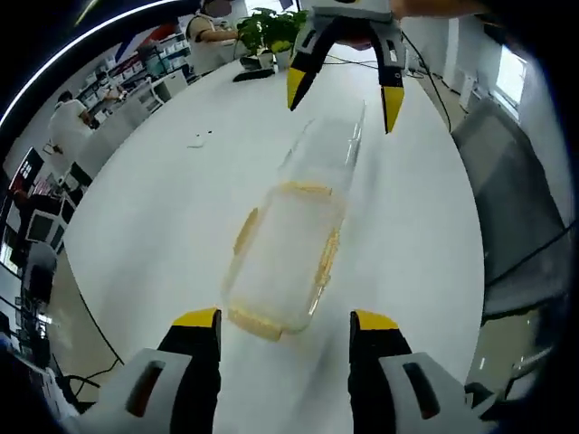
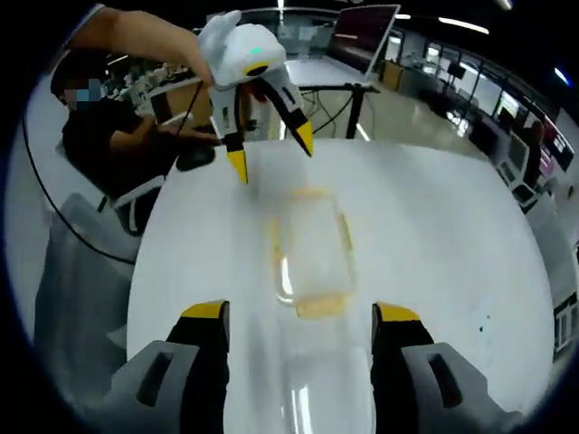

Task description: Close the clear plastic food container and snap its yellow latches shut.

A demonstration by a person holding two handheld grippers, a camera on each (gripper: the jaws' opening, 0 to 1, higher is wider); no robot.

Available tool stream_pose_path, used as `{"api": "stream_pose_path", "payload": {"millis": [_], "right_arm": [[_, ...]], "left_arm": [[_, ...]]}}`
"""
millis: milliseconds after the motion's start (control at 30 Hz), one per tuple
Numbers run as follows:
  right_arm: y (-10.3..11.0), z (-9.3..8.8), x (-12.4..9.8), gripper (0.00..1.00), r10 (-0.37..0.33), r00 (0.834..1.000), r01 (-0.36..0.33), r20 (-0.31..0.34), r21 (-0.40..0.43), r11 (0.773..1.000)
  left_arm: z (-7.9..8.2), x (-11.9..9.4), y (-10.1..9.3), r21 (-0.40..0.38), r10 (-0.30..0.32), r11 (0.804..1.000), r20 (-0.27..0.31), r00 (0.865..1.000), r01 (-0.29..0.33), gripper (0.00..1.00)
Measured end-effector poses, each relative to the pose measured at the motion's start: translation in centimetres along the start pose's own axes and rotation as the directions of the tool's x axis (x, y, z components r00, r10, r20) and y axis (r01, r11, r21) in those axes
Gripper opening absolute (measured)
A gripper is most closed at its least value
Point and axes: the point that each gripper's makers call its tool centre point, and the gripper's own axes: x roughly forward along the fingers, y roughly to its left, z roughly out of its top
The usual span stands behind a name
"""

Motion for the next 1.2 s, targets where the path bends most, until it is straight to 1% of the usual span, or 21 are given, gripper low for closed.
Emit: {"api": "stream_pose_path", "payload": {"millis": [67, 133, 167, 200, 233, 267, 333, 467, 567, 700, 833, 933, 1033, 1200], "right_arm": [[-0.2, -0.2, 0.5, 0.60, 0.003, 1.000, -0.003, -0.009, -0.005, 1.000], [-0.4, -0.4, 0.9, 0.60, 0.007, 1.000, -0.007, -0.018, -0.011, 1.000], [-0.5, -0.5, 1.1, 0.60, 0.009, 1.000, -0.009, -0.021, -0.010, 1.000], [-0.7, -0.6, 1.3, 0.60, 0.012, 1.000, -0.012, -0.026, -0.009, 1.000], [-0.8, -0.7, 1.6, 0.60, 0.014, 0.999, -0.014, -0.031, -0.009, 1.000], [-0.8, -0.7, 1.8, 0.60, 0.016, 0.999, -0.016, -0.032, -0.010, 1.000], [-1.0, -0.8, 2.2, 0.60, 0.022, 0.999, -0.023, -0.040, -0.009, 1.000], [-1.2, -1.2, 3.2, 0.60, 0.035, 0.997, -0.035, -0.062, -0.011, 0.999], [-1.2, -1.3, 3.7, 0.59, 0.047, 0.996, -0.048, -0.073, -0.012, 0.999], [-1.1, -1.7, 4.3, 0.58, 0.070, 0.993, -0.072, -0.092, -0.020, 0.997], [-1.5, -2.1, 5.0, 0.57, 0.074, 0.991, -0.078, -0.113, -0.034, 0.996], [-1.5, -2.2, 5.5, 0.57, 0.078, 0.989, -0.084, -0.125, -0.046, 0.995], [-1.6, -2.8, 6.5, 0.57, 0.083, 0.986, -0.095, -0.146, -0.072, 0.993], [-1.4, -3.1, 7.1, 0.57, 0.094, 0.982, -0.108, -0.167, -0.076, 0.991]], "left_arm": [[-0.4, 0.4, -0.1, 0.004, -0.037, 0.999, -0.009, 0.999, 0.037, 0.51], [-0.5, 0.7, 0.1, 0.032, -0.044, 0.999, -0.005, 0.999, 0.044, 0.51], [-0.6, 0.8, 0.2, 0.050, -0.047, 0.998, -0.013, 0.999, 0.047, 0.51], [-0.9, 1.0, 0.2, 0.055, -0.055, 0.997, -0.022, 0.998, 0.056, 0.51], [-0.9, 1.1, 0.3, 0.060, -0.058, 0.996, -0.020, 0.998, 0.060, 0.51], [-0.9, 1.2, 0.3, 0.064, -0.062, 0.996, -0.019, 0.998, 0.063, 0.51], [-1.0, 1.5, 0.5, 0.042, -0.083, 0.996, -0.016, 0.996, 0.083, 0.51], [-1.2, 1.8, 1.1, 0.062, -0.104, 0.993, -0.027, 0.994, 0.105, 0.51], [-1.5, 2.1, 1.1, 0.088, -0.133, 0.987, -0.040, 0.990, 0.136, 0.50], [-2.5, 2.5, 1.4, 0.113, -0.159, 0.979, -0.080, 0.984, 0.167, 0.49], [-2.8, 2.9, 1.3, 0.121, -0.189, 0.973, -0.086, 0.978, 0.199, 0.46], [-3.2, 3.3, 1.4, 0.129, -0.199, 0.969, -0.098, 0.975, 0.210, 0.46], [-3.1, 3.6, 1.7, 0.105, -0.203, 0.972, -0.079, 0.976, 0.211, 0.48], [-3.1, 4.0, 2.2, 0.106, -0.195, 0.974, -0.063, 0.979, 0.200, 0.48]]}}
